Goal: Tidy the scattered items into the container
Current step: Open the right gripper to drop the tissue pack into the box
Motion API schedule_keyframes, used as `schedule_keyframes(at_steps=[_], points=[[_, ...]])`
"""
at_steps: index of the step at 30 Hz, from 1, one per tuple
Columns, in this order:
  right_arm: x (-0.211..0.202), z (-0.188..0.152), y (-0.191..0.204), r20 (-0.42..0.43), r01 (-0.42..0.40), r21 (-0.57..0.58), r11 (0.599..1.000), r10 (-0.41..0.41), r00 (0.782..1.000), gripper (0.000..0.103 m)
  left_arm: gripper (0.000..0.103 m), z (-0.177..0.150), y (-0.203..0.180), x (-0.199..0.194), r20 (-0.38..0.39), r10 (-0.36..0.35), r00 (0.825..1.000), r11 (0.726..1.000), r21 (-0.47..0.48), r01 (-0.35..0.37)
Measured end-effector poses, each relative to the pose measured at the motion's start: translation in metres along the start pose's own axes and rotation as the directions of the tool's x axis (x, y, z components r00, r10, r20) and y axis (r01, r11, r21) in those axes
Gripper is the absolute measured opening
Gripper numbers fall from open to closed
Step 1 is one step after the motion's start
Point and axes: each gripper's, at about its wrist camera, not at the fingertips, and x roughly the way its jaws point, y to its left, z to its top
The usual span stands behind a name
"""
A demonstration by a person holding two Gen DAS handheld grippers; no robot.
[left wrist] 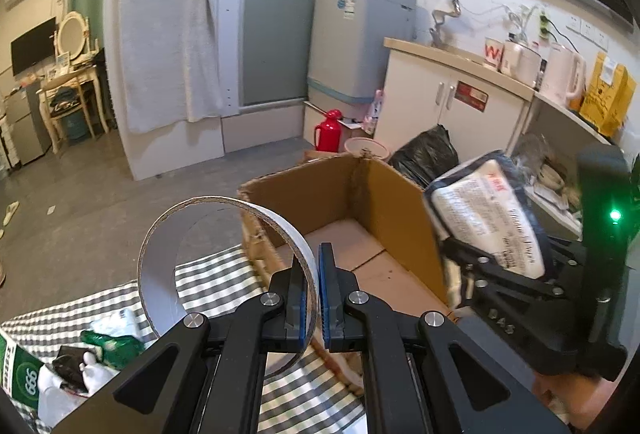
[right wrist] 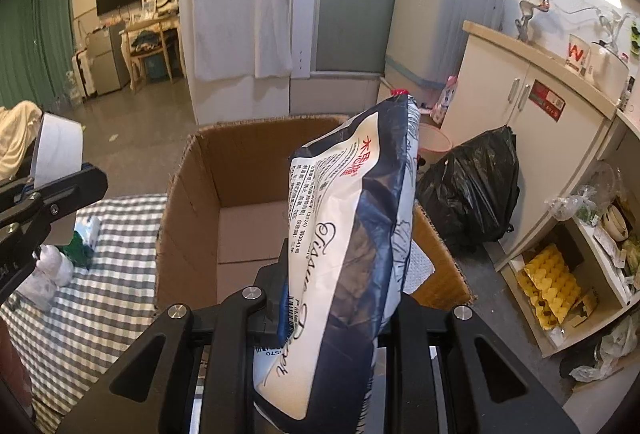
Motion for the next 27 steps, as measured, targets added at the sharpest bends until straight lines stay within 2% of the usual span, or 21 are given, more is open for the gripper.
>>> schedule_keyframes(at_steps=[7,11,13,15,22,27], points=[[0.022,-0.001,-0.001,-0.052,-0.009,-0.003,1.000,0.009,0.999,0.023,0.005,0.007,-0.010,0.017,-0.011,-0.025,1.000,1.000,0.006,0.025],[0.032,-0.001,-0.001,-0.075,-0.008,-0.016,1.000,0.007,0.997,0.029,0.005,0.010,-0.012,0.027,-0.015,-0.039,0.999,0.999,0.002,0.039],[0.033,-0.001,-0.001,-0.065,0.006,-0.019,1.000,-0.008,0.998,0.057,0.005,0.010,-0.014,0.031,-0.015,-0.041,0.999,0.999,0.004,0.042],[0.032,-0.001,-0.001,-0.041,0.015,-0.019,1.000,-0.016,0.999,0.074,0.005,0.010,-0.016,0.035,-0.018,-0.044,0.999,0.999,0.005,0.044],[0.021,0.000,-0.009,0.015,0.047,0.007,0.999,-0.047,0.999,0.082,0.005,0.012,-0.020,0.046,-0.031,-0.052,0.998,0.999,0.008,0.053],[0.009,0.002,-0.022,0.050,0.062,0.039,0.997,-0.064,0.997,0.082,0.005,0.013,-0.029,0.051,-0.033,-0.067,0.997,0.998,0.018,0.068]])
